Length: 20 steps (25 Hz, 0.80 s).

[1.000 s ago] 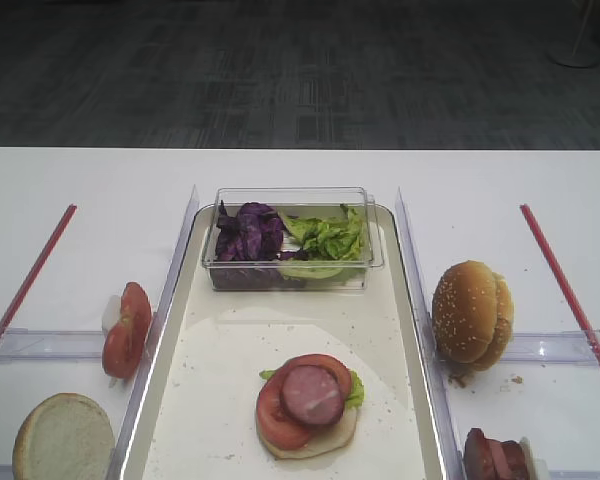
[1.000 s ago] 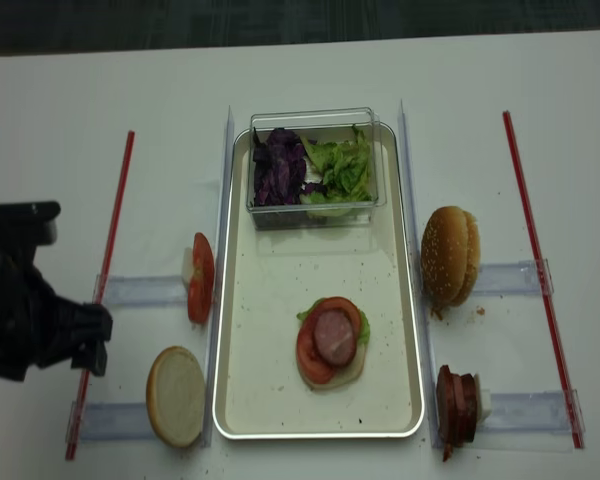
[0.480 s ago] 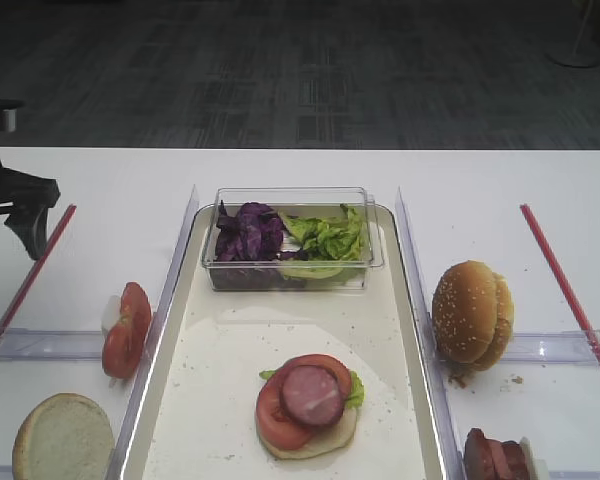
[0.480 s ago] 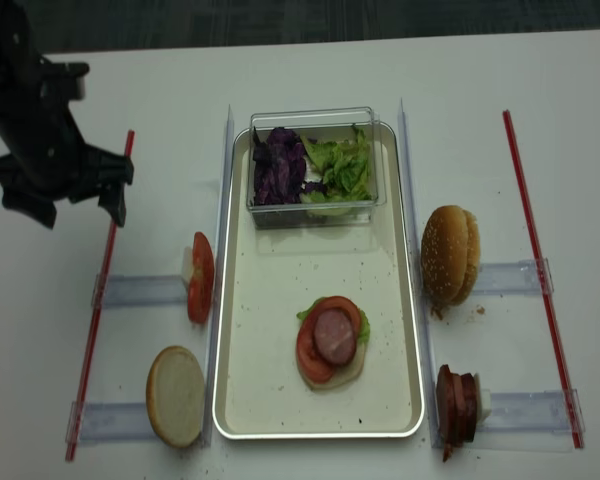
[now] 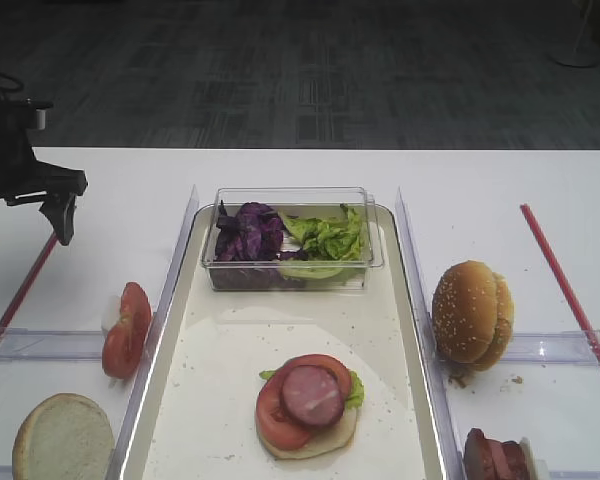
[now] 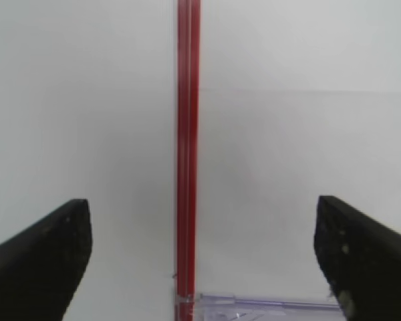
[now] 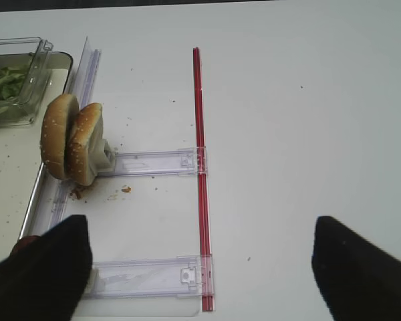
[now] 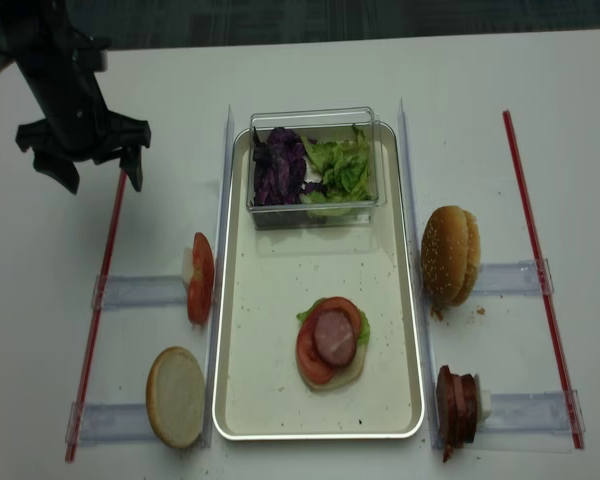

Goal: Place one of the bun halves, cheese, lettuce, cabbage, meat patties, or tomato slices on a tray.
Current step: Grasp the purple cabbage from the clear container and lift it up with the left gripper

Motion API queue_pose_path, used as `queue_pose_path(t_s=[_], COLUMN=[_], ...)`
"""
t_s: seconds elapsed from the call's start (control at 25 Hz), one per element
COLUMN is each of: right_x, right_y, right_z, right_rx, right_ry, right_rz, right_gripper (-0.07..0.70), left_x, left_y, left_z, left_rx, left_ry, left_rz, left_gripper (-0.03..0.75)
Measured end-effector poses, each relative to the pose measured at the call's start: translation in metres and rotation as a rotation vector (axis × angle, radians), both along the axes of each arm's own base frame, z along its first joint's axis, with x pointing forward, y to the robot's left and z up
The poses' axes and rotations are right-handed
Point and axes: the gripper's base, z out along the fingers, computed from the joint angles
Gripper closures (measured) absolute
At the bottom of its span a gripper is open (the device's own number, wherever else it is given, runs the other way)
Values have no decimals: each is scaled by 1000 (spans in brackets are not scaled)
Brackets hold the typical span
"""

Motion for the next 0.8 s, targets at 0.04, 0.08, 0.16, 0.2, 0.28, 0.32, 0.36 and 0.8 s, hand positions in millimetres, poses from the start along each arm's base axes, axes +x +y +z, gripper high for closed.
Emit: queue_pose_path(t_s=[0.04, 0.08, 0.16, 0.2, 0.28, 0.32, 0.36, 0.8], right_x=[0, 0, 0, 0, 0, 0, 0, 0], right_y=[0, 0, 0, 0, 0, 0, 0, 0], right_z=[0, 0, 0, 0, 0, 0, 0, 0], right_rx=[0, 0, 0, 0, 0, 0, 0, 0], right_ry=[0, 0, 0, 0, 0, 0, 0, 0], right_rz=[0, 0, 0, 0, 0, 0, 0, 0], right_gripper=[-46, -46, -46, -46, -46, -46, -46, -46], left_x=[1, 2, 3, 4, 5, 6, 6, 15], left_y=[0, 0, 0, -1, -2, -3, -4, -20], left_z=[0, 0, 1, 3, 4, 5, 6, 23], left_rx=[0, 0, -5, -9, -27, -35, -45, -59], left_ry=[-5, -11, -21, -26, -32, -34, -34, -94], left_rz=[0, -1, 1, 3, 10, 14, 17, 6], left_gripper=[97, 97, 97, 97, 97, 97, 97, 97])
